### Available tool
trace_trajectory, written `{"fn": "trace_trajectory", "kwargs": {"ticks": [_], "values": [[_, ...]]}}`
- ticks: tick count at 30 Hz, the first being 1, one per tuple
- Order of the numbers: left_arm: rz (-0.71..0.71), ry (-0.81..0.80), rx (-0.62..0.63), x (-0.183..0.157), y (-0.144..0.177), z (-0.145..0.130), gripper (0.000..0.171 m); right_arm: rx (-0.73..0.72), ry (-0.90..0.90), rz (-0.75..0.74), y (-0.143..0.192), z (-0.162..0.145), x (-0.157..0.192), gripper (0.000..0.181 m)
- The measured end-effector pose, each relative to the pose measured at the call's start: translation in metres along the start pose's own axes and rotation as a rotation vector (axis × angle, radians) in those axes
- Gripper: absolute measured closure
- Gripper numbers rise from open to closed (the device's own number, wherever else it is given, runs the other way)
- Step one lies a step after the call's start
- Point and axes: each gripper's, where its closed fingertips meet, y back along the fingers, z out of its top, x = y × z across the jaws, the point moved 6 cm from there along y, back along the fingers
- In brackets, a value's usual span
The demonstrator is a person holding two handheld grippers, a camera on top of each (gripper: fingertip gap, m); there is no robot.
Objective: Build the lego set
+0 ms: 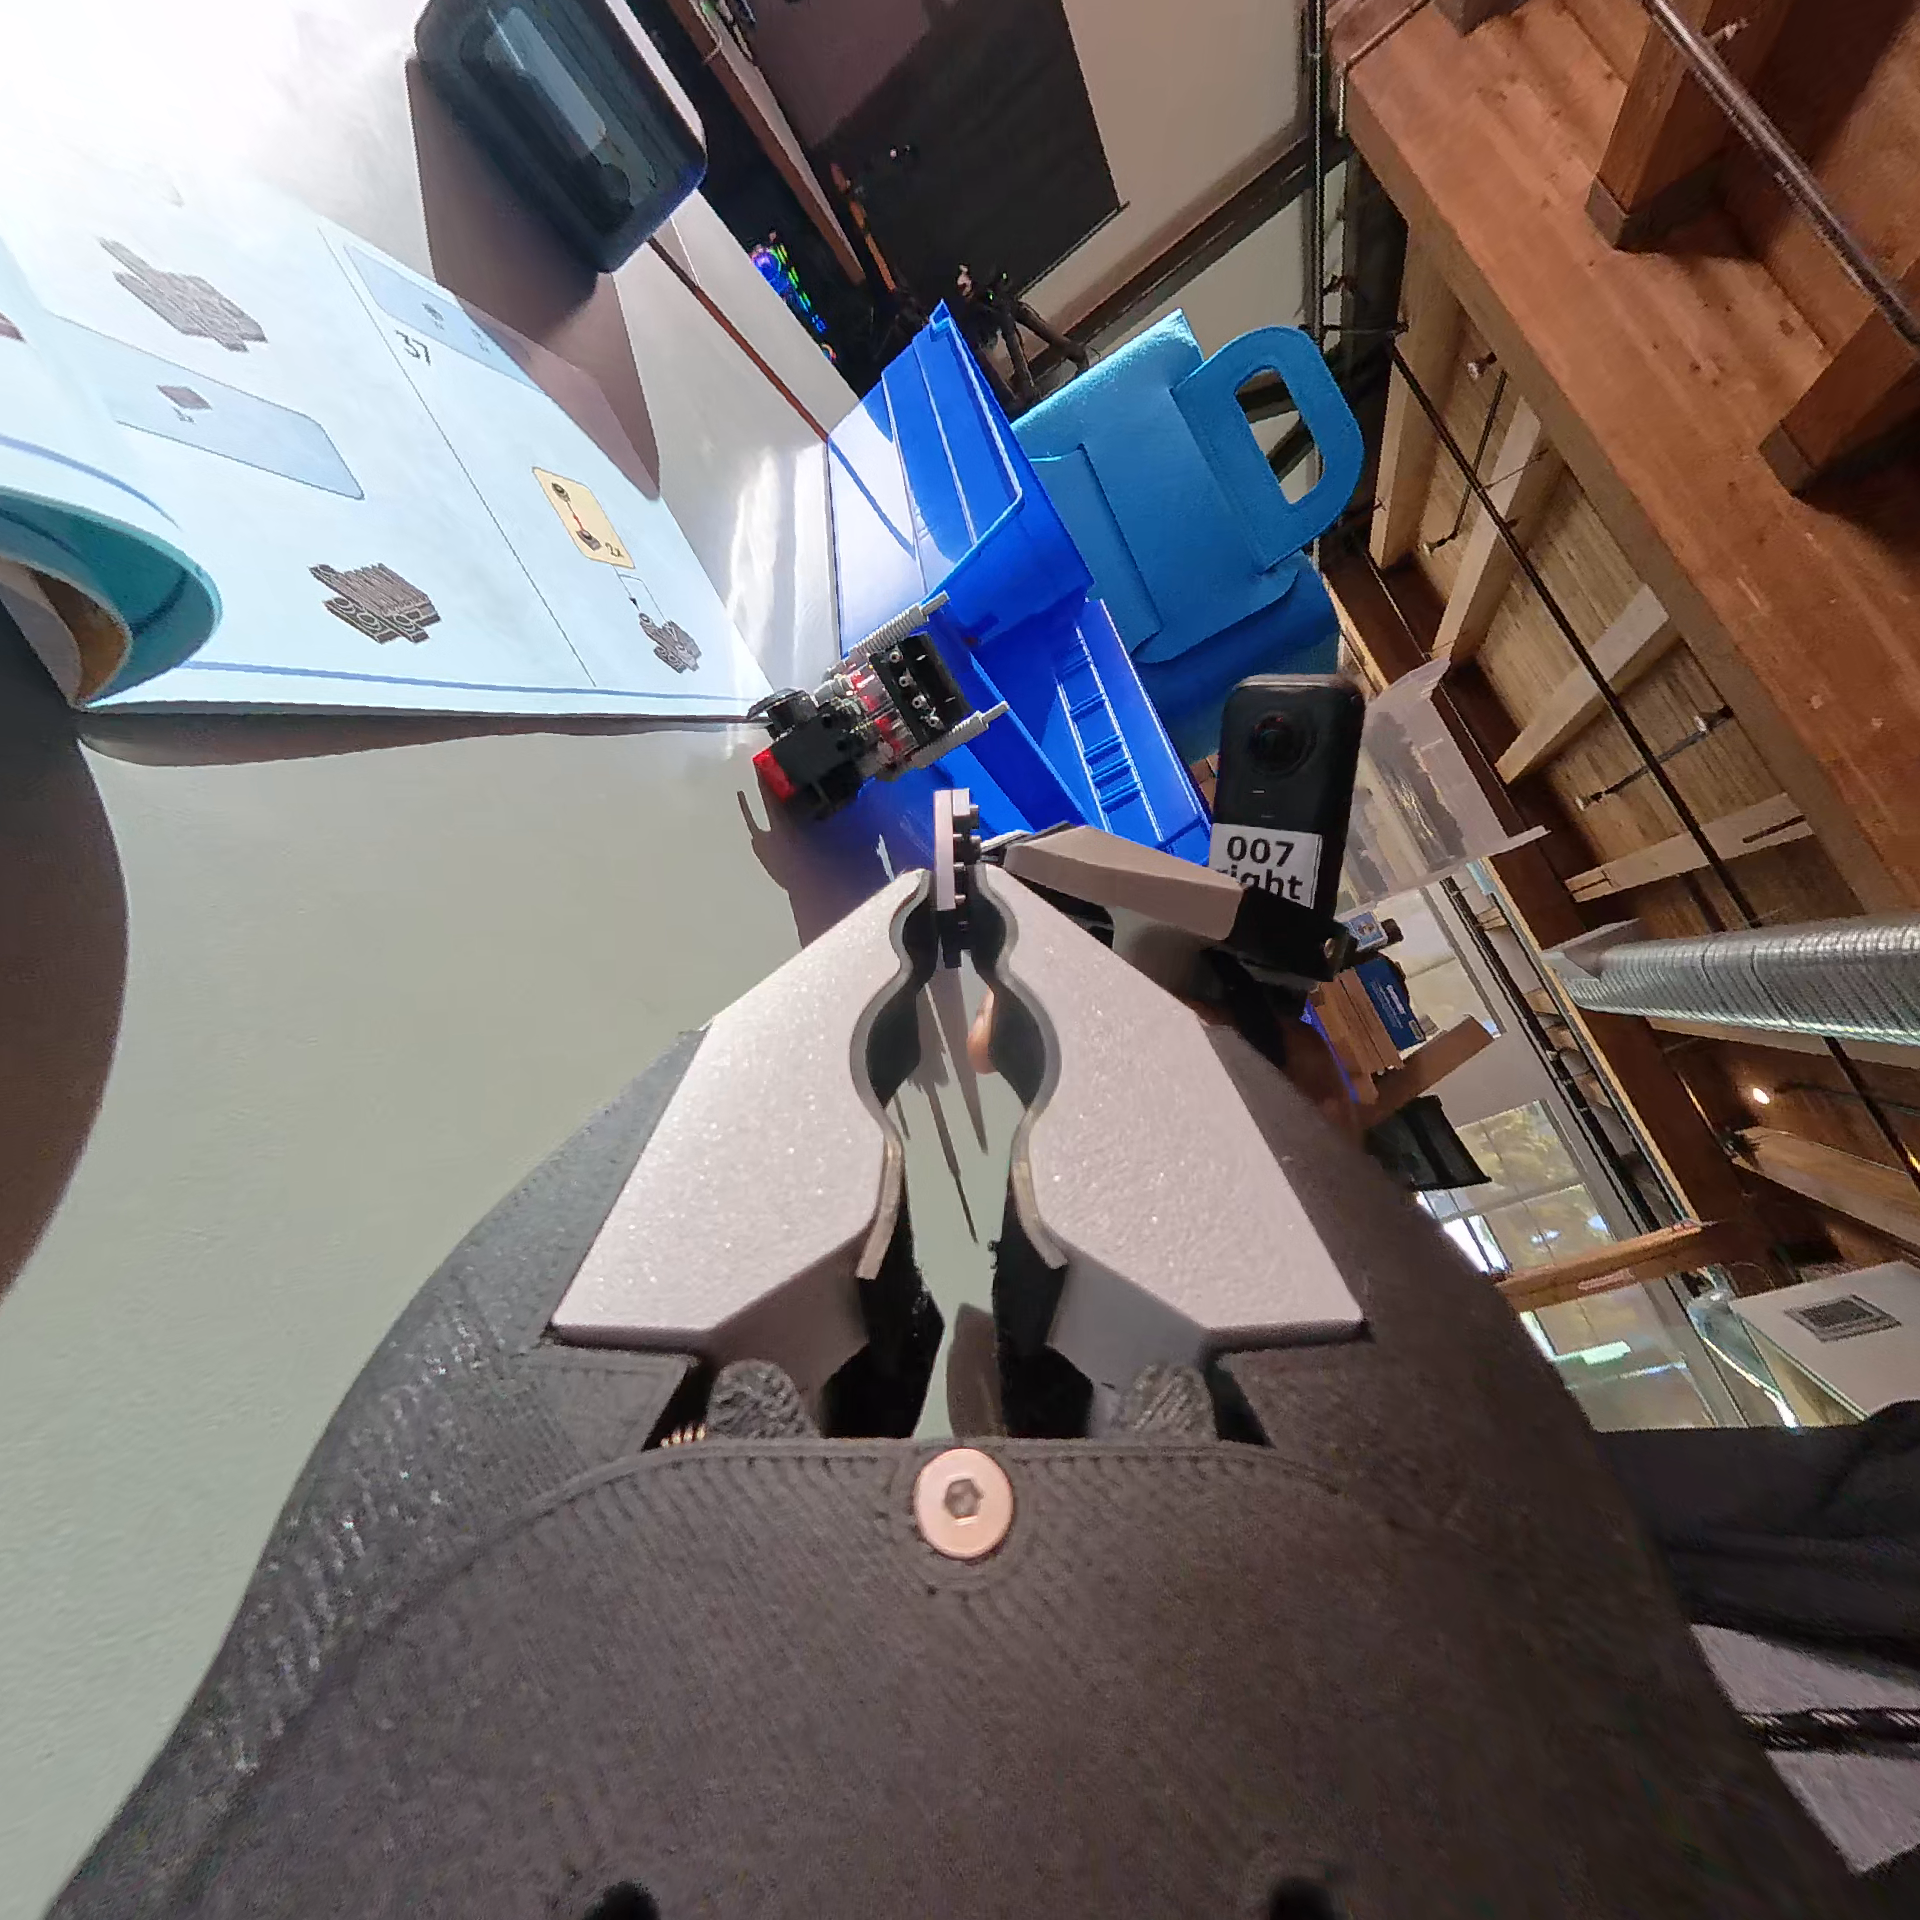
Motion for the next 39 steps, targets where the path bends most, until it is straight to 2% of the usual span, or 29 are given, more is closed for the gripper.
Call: {"fn": "trace_trajectory", "kwargs": {"ticks": [8, 34, 39], "values": [[0.031, -0.101, 0.000, -0.006, -0.001, -0.004, 0.166, -0.093, -0.147, 0.011, -0.003, 0.001, 0.000, 0.173], [0.030, -0.093, 0.005, -0.006, -0.002, -0.004, 0.162, -0.230, -0.217, -0.069, -0.011, -0.012, 0.005, 0.173], [0.033, -0.091, 0.026, -0.006, -0.003, -0.006, 0.156, -0.253, -0.235, -0.094, -0.011, -0.015, 0.005, 0.173]]}}
